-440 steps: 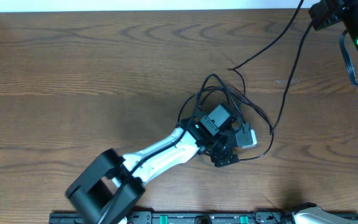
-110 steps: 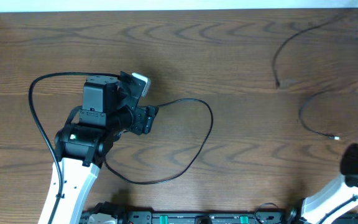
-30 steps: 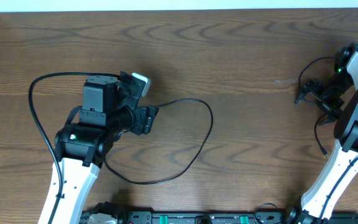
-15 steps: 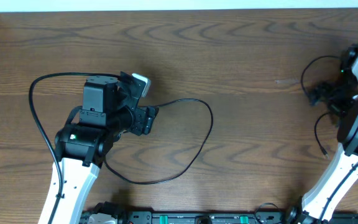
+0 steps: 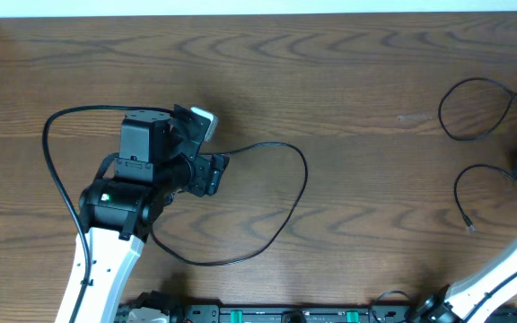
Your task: Untangle cables
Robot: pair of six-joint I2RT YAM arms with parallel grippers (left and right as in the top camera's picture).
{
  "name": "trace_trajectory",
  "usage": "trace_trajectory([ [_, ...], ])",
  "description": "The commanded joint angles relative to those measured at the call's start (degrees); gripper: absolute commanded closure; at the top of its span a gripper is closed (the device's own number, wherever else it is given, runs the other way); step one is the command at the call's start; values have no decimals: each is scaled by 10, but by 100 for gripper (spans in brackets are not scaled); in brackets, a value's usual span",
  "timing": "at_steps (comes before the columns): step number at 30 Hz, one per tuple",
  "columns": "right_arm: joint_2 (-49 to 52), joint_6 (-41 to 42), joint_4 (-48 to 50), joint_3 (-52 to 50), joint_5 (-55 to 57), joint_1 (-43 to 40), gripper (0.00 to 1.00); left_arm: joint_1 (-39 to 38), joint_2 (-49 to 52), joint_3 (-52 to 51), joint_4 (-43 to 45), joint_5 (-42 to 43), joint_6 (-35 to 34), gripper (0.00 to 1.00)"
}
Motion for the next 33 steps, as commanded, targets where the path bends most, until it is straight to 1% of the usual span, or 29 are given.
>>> trace_trajectory([
  [1, 38, 15, 8, -22, -28, -39, 1, 3, -2, 4, -2, 7, 1, 24],
  [3, 38, 15, 8, -22, -68, -58, 1, 3, -2, 4, -2, 7, 1, 24],
  [6, 38, 13, 9, -22, -99, -76, 5, 3, -2, 4, -2, 7, 1, 24],
  [7, 38, 13, 8, -22, -100, -78, 9, 3, -2, 4, -2, 7, 1, 24],
  [9, 38, 13, 8, -22, -100, -79, 24, 3, -2, 4, -2, 7, 1, 24],
  [10, 38, 13, 8, -22, -101, -79, 32, 3, -2, 4, -2, 7, 1, 24],
  [11, 38, 13, 8, -22, -105, -77, 46, 3, -2, 4, -2, 7, 1, 24],
  [12, 38, 13, 8, -22, -111, -76, 64, 3, -2, 4, -2, 7, 1, 24],
  [13, 38, 13, 8, -22, -116, -74, 86, 3, -2, 4, -2, 7, 1, 24],
  [14, 38, 12, 9, -22, -120, -71, 99, 3, -2, 4, -2, 7, 1, 24],
  [24, 37, 2, 19, -22, -127, -60, 99, 3, -2, 4, -8, 7, 1, 24],
  [26, 34, -26, 25, -21, -153, -58, 99, 3, -2, 4, -8, 7, 1, 24],
  [30, 14, -108, 54, -19, -243, -52, 99, 3, -1, 4, -8, 7, 1, 24],
  [33, -21, -116, 76, -19, -277, -47, 99, 3, -1, 4, -8, 7, 1, 24],
])
